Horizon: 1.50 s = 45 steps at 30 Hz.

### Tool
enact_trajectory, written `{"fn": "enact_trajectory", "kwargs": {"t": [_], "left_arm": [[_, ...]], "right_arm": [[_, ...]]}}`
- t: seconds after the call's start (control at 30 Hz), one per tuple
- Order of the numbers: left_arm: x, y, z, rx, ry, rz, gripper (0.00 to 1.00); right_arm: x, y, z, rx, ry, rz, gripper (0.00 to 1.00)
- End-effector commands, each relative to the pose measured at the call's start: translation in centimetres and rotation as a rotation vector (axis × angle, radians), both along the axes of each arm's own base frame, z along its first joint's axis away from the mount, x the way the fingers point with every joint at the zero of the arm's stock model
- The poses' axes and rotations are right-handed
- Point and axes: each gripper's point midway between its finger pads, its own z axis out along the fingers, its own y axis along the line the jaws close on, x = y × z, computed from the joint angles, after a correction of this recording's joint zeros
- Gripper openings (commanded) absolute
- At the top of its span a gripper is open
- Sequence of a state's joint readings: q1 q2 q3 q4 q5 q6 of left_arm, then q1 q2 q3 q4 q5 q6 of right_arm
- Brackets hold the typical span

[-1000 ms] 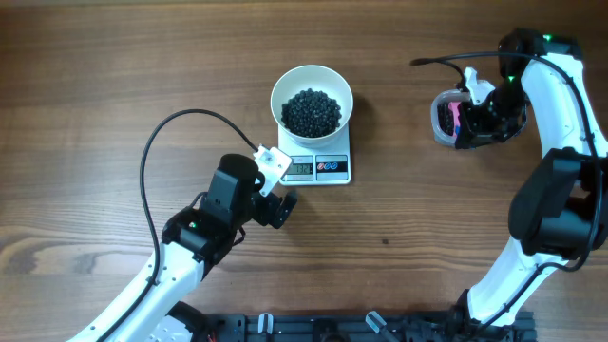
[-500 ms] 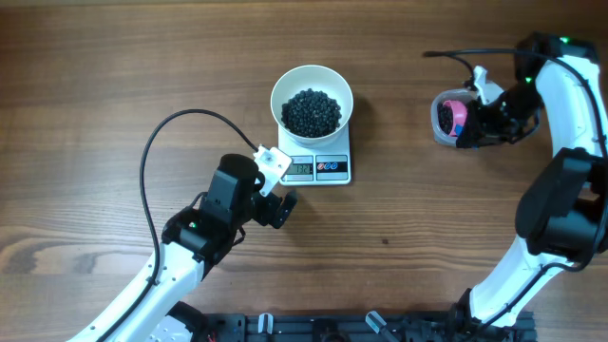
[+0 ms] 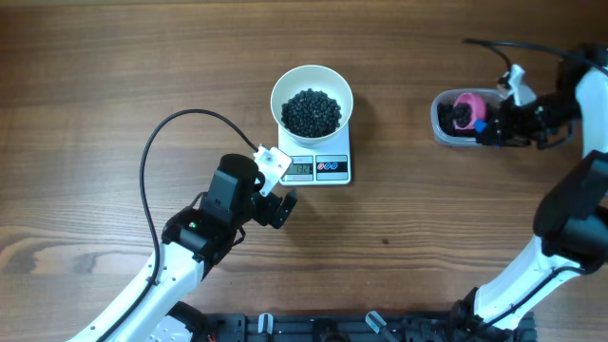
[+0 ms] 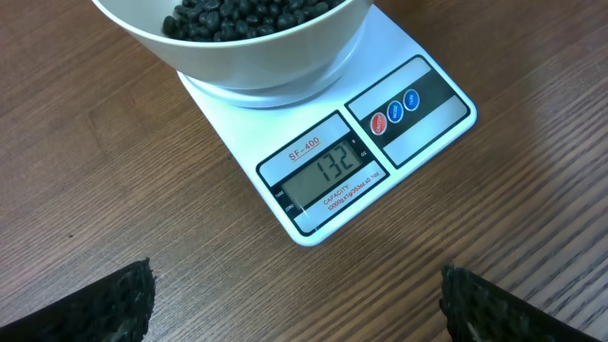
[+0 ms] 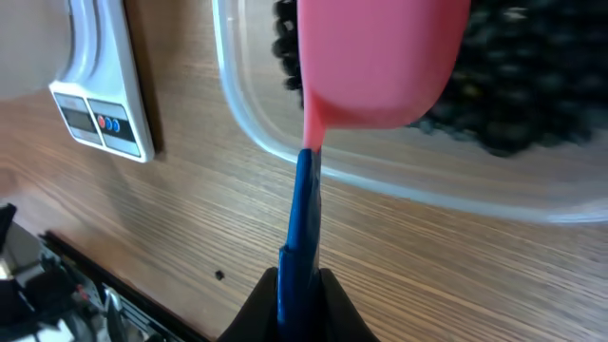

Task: Scoop item into bowl and weigh 150g on scale
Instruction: 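Return the scoop to the tub and scoop more black beans, then carry the scoop over the white bowl and pour beans in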

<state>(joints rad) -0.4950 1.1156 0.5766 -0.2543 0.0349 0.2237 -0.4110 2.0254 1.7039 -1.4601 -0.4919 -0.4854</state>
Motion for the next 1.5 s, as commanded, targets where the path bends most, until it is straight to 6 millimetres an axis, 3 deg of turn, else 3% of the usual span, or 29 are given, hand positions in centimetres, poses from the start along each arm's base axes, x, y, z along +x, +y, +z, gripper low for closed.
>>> {"fn": "enact_trajectory", "kwargs": {"t": [0.0, 0.3, 0.6, 0.83, 1.13, 1.47], "left_arm": [[0.1, 0.4, -0.1, 0.008, -0.001, 0.010, 1.00], [0.1, 0.4, -0.1, 0.008, -0.001, 0.010, 1.00], [0.1, 0.4, -0.1, 0.008, -0.001, 0.010, 1.00], [0.1, 0.4, -0.1, 0.008, -0.001, 0.010, 1.00], [0.1, 0.4, -0.1, 0.008, -0.001, 0.010, 1.00], [0.1, 0.4, -0.1, 0.008, -0.001, 0.010, 1.00]], "right_arm": [[0.0, -0.2, 0.5, 0.119, -0.058, -0.016, 0.04], [-0.2, 1.2, 2.8, 0.289, -0.137, -0.005, 0.04], [0.9, 4.7, 5.2, 0.445, -0.204, 0.015, 0.04], [1.2, 10.5, 5.6, 0.456, -0.161, 0.148, 0.04], [2.2, 16.9, 8.0, 0.435, -0.176, 0.284, 0.04], [1.1, 23.1, 7.6, 0.406, -0.138, 0.401, 0.04]]}}
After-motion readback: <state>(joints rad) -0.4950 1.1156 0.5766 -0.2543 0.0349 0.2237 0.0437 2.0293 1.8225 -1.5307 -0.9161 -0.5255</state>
